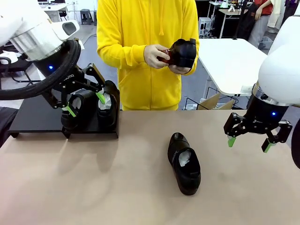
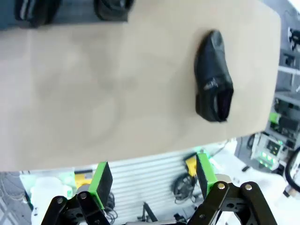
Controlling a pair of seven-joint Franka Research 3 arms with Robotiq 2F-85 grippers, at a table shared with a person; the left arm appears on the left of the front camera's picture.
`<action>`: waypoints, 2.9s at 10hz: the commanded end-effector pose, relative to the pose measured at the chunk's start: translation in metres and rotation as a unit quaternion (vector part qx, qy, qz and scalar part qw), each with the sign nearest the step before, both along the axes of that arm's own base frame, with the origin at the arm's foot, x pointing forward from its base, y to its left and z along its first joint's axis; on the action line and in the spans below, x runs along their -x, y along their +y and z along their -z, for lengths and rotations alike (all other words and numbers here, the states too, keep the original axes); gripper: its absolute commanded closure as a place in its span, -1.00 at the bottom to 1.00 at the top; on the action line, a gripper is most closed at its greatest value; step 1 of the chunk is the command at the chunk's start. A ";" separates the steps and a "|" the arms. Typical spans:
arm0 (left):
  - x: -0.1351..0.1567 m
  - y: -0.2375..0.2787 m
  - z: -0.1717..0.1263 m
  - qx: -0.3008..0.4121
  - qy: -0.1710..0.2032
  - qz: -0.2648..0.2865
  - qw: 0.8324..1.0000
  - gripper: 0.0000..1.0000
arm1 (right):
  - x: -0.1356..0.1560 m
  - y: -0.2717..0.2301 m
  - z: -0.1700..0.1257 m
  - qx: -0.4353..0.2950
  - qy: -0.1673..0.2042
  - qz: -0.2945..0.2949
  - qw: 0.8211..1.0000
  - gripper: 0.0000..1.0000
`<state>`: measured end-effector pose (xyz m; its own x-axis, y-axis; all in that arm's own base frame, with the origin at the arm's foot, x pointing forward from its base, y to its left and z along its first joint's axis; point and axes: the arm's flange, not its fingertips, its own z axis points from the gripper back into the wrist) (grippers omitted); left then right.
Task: Organize the shoes by placing them on the stand.
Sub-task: Pick up one Shoe and place it in the middle of the table.
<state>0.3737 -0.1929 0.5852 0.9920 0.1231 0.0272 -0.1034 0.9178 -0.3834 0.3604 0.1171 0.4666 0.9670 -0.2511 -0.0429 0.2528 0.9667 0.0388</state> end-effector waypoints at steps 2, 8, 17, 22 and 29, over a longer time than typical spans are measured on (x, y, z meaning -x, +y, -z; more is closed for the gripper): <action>0.018 0.025 -0.008 0.001 -0.023 0.019 1.000 -0.84 | 0.000 0.000 0.000 0.000 0.000 0.000 1.000 -1.00; 0.024 0.008 -0.015 0.002 -0.015 0.019 1.000 -0.84 | 0.066 0.143 -0.005 -0.026 -0.014 -0.149 0.988 -1.00; 0.024 0.008 -0.015 0.002 -0.015 0.019 1.000 -0.84 | 0.031 0.150 0.048 0.046 -0.045 -0.138 0.988 -1.00; 0.024 0.008 -0.015 0.002 -0.015 0.019 1.000 -0.84 | 0.080 0.082 -0.021 0.023 -0.106 -0.082 0.991 -1.00; 0.024 0.008 -0.015 0.002 -0.015 0.019 1.000 -0.84 | 0.149 0.038 -0.034 -0.047 -0.010 -0.153 0.987 -1.00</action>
